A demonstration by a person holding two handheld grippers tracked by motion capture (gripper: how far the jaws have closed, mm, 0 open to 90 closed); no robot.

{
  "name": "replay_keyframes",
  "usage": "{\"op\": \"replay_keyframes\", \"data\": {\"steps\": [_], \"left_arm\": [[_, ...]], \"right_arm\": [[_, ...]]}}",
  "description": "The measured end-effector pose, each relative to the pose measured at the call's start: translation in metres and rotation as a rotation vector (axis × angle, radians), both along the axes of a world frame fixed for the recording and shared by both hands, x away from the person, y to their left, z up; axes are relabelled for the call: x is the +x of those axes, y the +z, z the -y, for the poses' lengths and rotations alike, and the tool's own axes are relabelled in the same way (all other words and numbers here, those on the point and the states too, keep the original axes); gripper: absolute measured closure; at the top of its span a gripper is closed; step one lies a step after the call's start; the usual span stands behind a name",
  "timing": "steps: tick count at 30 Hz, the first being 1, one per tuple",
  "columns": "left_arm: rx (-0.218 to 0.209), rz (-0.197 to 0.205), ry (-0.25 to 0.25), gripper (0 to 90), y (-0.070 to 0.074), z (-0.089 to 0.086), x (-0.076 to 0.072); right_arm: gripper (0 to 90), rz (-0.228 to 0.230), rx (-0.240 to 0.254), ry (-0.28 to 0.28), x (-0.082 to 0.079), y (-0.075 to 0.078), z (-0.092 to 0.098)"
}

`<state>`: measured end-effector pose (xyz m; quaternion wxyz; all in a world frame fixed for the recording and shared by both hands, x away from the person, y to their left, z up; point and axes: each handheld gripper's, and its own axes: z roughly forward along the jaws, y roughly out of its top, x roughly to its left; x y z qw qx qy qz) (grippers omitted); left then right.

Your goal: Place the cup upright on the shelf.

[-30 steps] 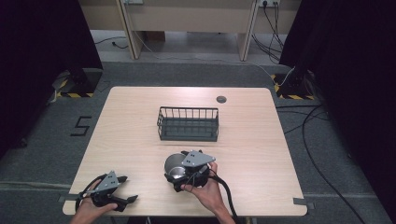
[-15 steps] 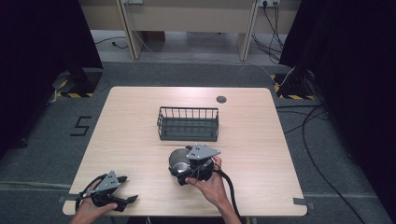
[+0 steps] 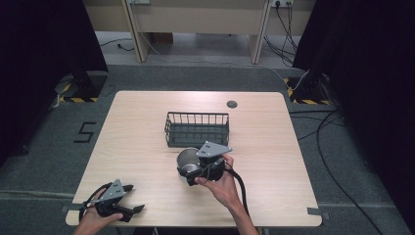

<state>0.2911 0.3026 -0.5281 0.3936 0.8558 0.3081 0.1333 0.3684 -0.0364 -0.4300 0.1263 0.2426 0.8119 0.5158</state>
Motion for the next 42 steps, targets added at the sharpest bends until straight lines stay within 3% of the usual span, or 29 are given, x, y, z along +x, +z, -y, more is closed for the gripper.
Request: {"op": "replay_keyframes", "data": {"steps": [14, 23, 42], "left_arm": [[-0.001, 0.000, 0.000, 13.8, 0.000, 0.000, 0.000], [-0.006, 0.001, 0.003, 13.8, 0.000, 0.000, 0.000], [-0.002, -0.001, 0.001, 13.8, 0.000, 0.000, 0.000]], "right_arm": [[6.1, 0.019, 0.001, -0.033, 0.027, 0.034, 0.006], [6.2, 0.007, 0.007, -0.037, 0.047, 0.052, 0.009], [6.2, 0.012, -0.008, -0.054, 0.083, 0.079, 0.002]]}}
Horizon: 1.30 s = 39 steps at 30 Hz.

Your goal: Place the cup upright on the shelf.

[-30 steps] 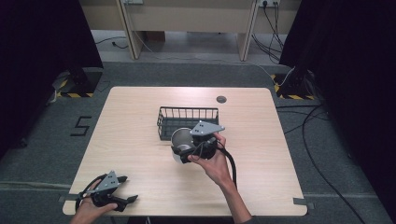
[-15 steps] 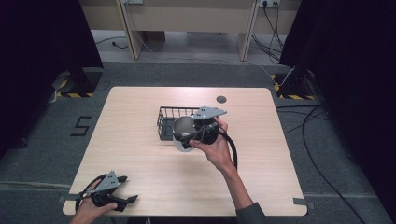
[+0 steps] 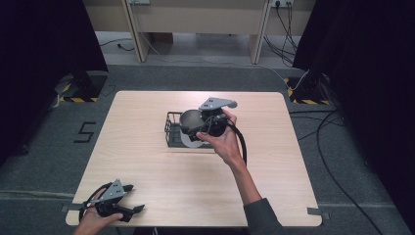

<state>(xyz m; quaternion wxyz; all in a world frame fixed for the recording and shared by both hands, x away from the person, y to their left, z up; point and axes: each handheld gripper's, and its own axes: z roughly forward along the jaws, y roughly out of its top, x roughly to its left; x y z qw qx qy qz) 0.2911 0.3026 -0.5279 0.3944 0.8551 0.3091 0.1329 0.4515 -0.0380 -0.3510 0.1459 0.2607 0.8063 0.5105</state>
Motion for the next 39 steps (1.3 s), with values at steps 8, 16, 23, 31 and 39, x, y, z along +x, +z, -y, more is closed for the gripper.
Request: {"op": "replay_keyframes", "data": {"steps": [8, 16, 23, 31, 39], "left_arm": [[0.000, 0.001, 0.000, 13.8, 0.000, 0.000, 0.000], [0.000, 0.000, 0.000, 13.8, 0.000, 0.000, 0.000], [0.001, 0.000, 0.000, 13.8, 0.000, 0.000, 0.000], [0.000, 0.000, 0.001, 13.8, 0.000, 0.000, 0.000], [0.000, 0.000, 0.001, 13.8, 0.000, 0.000, 0.000]], "right_arm": [[6.2, -0.007, -0.004, -0.022, 0.021, 0.008, -0.001], [6.1, -0.017, -0.019, -0.032, 0.042, 0.009, -0.001], [6.2, -0.028, -0.034, -0.055, 0.055, 0.009, 0.000], [6.2, -0.040, -0.043, -0.062, 0.068, 0.000, -0.003], [6.2, -0.033, -0.060, -0.054, 0.079, -0.003, -0.006]]}}
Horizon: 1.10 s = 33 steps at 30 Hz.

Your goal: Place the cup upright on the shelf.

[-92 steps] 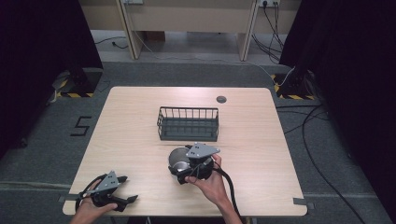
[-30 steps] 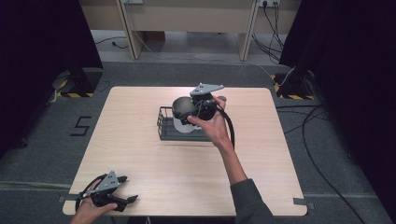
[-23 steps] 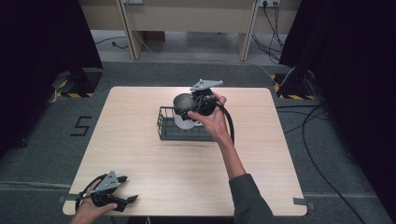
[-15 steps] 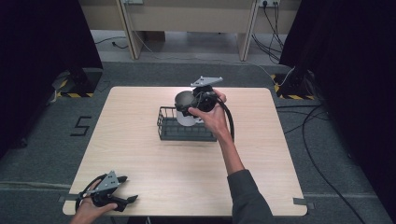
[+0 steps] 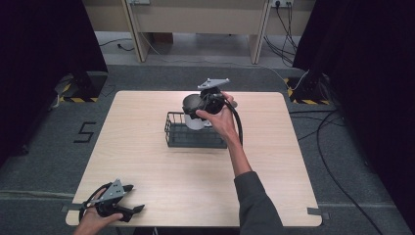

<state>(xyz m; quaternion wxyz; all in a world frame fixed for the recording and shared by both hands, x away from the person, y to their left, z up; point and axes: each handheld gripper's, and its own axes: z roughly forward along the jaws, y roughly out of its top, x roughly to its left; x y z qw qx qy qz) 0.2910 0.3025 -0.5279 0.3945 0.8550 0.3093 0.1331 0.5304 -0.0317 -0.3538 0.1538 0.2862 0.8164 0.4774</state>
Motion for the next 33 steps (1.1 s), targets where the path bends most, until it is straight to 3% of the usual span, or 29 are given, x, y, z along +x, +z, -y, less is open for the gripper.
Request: {"op": "replay_keyframes", "data": {"steps": [16, 33], "left_arm": [[0.001, 0.000, 0.000, 13.8, 0.000, 0.000, 0.000], [0.000, 0.000, 0.000, 13.8, 0.000, 0.000, 0.000]], "right_arm": [[6.1, -0.012, -0.007, 0.032, 0.011, -0.011, -0.010], [6.1, -0.012, -0.013, 0.074, 0.013, -0.015, -0.010]]}}
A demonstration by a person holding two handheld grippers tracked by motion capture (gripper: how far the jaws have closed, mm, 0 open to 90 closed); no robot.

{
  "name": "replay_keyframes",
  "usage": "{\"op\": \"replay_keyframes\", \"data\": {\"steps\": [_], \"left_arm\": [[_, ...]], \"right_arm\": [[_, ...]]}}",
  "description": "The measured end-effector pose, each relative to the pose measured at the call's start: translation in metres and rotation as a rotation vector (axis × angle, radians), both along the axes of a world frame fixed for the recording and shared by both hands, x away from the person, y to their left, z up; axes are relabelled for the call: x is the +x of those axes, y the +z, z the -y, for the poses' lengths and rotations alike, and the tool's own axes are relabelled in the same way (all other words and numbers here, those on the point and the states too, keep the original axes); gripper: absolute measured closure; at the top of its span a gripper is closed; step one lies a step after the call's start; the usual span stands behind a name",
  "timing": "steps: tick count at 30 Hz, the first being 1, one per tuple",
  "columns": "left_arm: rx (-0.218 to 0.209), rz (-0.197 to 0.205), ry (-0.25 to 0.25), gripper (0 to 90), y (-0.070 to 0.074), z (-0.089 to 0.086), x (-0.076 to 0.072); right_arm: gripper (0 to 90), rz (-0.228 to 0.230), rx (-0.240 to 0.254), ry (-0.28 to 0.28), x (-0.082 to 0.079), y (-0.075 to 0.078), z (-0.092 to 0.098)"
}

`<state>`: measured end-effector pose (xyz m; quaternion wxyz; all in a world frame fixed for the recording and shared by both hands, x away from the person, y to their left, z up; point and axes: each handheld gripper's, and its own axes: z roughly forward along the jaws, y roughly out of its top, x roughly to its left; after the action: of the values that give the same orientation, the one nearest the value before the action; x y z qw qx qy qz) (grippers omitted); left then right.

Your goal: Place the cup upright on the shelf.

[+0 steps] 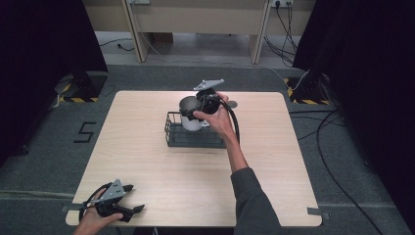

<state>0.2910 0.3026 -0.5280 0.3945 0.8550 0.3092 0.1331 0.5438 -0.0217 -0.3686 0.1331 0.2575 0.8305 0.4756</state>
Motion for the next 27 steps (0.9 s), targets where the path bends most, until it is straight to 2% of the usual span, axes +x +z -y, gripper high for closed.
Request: {"op": "replay_keyframes", "data": {"steps": [7, 19, 27], "left_arm": [[0.001, 0.000, -0.001, 13.8, 0.000, 0.000, 0.000], [0.000, -0.001, 0.000, 13.8, 0.000, 0.000, 0.000], [0.001, 0.000, 0.000, 13.8, 0.000, 0.000, 0.000]], "right_arm": [[6.1, -0.008, 0.003, 0.016, 0.002, -0.003, 0.000], [6.1, -0.066, -0.013, 0.019, 0.009, -0.030, -0.005], [6.0, -0.075, -0.018, 0.017, 0.010, -0.035, -0.004]]}}
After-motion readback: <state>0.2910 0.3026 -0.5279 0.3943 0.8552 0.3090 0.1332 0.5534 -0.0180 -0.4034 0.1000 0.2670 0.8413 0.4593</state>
